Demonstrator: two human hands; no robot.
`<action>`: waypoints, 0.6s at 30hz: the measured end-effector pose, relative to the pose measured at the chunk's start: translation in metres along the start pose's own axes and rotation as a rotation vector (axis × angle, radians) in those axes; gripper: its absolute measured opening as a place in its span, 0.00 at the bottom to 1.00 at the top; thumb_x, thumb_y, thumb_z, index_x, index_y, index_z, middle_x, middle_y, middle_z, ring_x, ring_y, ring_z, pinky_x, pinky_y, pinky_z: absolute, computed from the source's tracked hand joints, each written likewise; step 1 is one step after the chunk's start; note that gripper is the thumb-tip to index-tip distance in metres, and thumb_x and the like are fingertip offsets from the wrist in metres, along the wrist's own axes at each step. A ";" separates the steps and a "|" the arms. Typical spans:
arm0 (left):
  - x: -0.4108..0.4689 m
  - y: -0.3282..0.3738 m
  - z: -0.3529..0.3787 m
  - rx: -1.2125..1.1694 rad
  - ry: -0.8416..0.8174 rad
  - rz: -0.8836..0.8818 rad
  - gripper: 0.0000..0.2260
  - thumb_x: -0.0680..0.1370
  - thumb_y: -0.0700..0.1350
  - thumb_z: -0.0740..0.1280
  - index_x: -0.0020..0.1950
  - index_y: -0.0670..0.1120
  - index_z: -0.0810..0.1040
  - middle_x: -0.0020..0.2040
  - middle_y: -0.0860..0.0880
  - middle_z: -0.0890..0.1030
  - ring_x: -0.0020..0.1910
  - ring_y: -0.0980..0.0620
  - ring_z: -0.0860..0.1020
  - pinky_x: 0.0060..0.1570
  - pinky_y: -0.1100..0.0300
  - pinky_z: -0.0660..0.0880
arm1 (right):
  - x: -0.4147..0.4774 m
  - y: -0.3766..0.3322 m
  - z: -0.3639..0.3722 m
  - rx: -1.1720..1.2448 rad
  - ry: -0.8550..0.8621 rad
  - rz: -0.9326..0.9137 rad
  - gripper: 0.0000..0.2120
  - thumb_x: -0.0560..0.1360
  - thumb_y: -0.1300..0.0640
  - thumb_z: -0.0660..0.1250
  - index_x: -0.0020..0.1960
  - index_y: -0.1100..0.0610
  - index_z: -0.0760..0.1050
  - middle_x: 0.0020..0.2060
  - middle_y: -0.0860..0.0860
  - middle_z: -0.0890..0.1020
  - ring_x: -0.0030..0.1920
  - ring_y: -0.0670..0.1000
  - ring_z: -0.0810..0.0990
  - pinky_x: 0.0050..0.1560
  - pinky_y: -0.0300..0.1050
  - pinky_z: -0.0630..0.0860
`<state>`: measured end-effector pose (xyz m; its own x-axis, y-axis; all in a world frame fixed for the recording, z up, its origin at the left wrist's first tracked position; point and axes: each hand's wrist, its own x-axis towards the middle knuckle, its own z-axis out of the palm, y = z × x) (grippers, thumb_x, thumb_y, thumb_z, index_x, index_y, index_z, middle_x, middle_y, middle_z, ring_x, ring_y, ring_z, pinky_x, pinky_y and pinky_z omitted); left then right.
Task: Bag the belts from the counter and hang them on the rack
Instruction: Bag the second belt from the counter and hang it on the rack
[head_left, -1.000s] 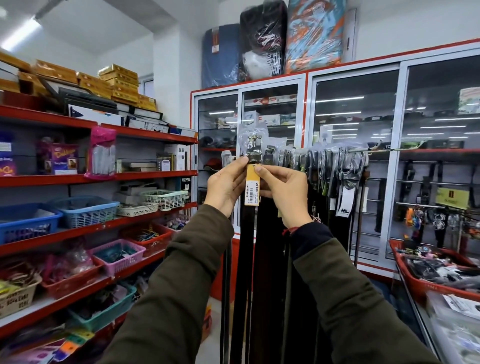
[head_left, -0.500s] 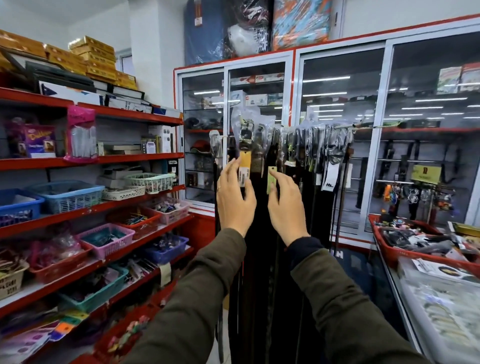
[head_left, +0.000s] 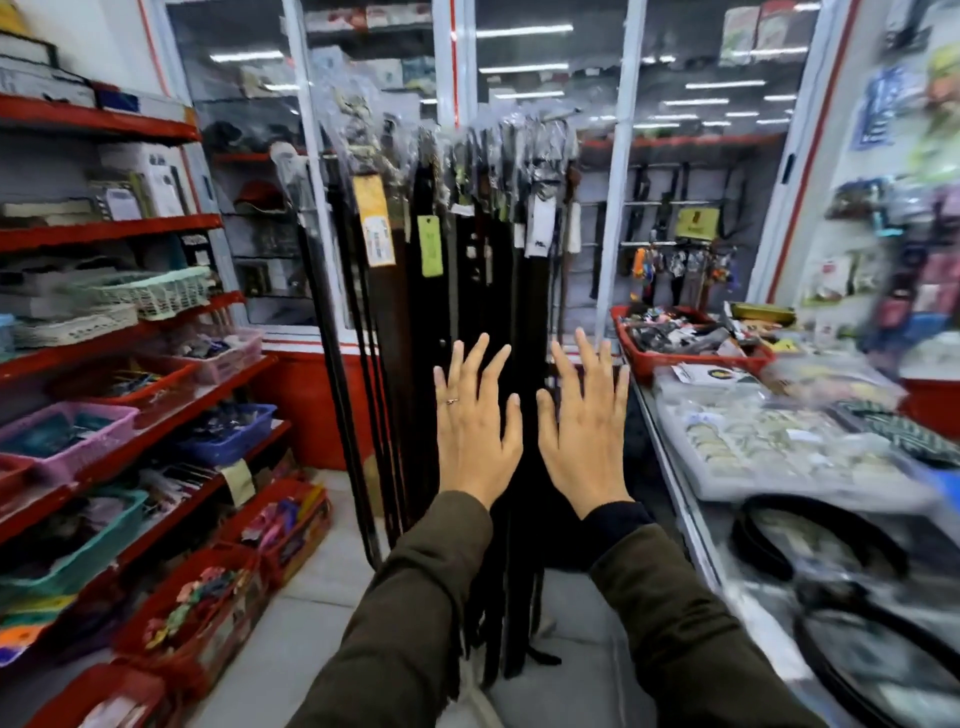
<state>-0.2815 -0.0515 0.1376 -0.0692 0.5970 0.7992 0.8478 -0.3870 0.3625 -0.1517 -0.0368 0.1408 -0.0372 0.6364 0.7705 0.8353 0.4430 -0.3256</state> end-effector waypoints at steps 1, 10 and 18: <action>-0.010 0.007 0.009 -0.017 -0.027 0.001 0.23 0.84 0.48 0.59 0.80 0.51 0.63 0.82 0.52 0.58 0.84 0.50 0.48 0.82 0.44 0.45 | -0.011 0.010 -0.007 -0.026 -0.002 0.025 0.25 0.84 0.52 0.57 0.80 0.53 0.62 0.83 0.54 0.58 0.84 0.59 0.50 0.82 0.63 0.48; -0.094 0.092 0.086 -0.216 -0.255 0.059 0.22 0.85 0.48 0.58 0.79 0.51 0.64 0.83 0.51 0.58 0.84 0.49 0.48 0.82 0.46 0.42 | -0.109 0.111 -0.080 -0.294 -0.104 0.241 0.26 0.83 0.51 0.56 0.81 0.52 0.60 0.83 0.53 0.57 0.84 0.58 0.49 0.82 0.64 0.46; -0.161 0.162 0.146 -0.319 -0.586 0.197 0.24 0.83 0.49 0.58 0.80 0.51 0.62 0.82 0.50 0.59 0.84 0.48 0.48 0.81 0.47 0.40 | -0.197 0.196 -0.161 -0.495 -0.415 0.585 0.30 0.79 0.62 0.59 0.80 0.53 0.59 0.82 0.51 0.59 0.84 0.56 0.50 0.81 0.68 0.43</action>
<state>-0.0560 -0.1078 -0.0019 0.4413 0.7408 0.5065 0.6135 -0.6610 0.4322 0.1077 -0.1773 0.0137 0.3556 0.8976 0.2606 0.9218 -0.2907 -0.2565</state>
